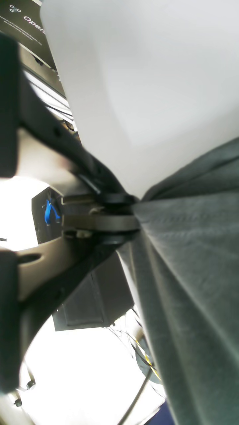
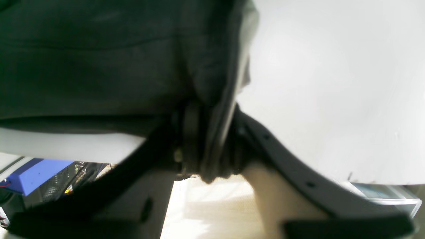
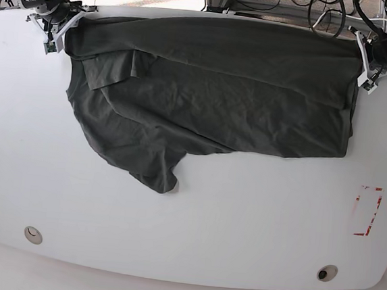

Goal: Fold the T-shirt properly
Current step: 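Drag the shirt edge away from the hem with both grippers, then move the right gripper along the shirt edge toward the hem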

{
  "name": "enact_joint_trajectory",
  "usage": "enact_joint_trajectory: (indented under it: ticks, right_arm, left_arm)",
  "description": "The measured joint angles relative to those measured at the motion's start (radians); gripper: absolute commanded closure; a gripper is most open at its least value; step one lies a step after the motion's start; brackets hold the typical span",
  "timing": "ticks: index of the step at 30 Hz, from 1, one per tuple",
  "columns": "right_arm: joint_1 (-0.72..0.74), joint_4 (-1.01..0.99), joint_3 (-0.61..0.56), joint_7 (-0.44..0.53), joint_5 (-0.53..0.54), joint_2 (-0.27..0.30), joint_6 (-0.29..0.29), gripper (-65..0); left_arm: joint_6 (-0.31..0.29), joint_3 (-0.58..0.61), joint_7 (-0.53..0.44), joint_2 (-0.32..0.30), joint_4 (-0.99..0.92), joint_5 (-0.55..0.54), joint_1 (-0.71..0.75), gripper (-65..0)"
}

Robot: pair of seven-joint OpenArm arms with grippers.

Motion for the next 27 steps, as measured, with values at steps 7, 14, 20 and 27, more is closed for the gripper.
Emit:
enact_joint_trajectory:
  ticks: [7,14,20,27]
  right_arm:
    - [-0.035,0.073,0.006,-0.027,-0.022,0.001,-0.004,-59.5]
    - [-0.06,0.193,0.011,-0.015,0.08,0.003,-0.003,-59.6]
    - [-0.035,0.185,0.057,-0.022,0.21,0.02,-0.001,-59.6]
    - [0.076,0.137,-0.029,-0.024,0.215,0.03,-0.006,-59.6]
  left_arm:
    - [0.0,0.0,0.033,-0.001,0.002,0.003,-0.004,-22.2]
    - [0.001,-0.006,0.079,-0.026,0.053,0.011,-0.005,-30.6]
    - [0.0,-0.004,0.071,-0.021,0.112,-0.002,-0.008,-30.7]
    - [0.0,-0.005,0.078,-0.018,0.113,0.003,-0.049,-30.7]
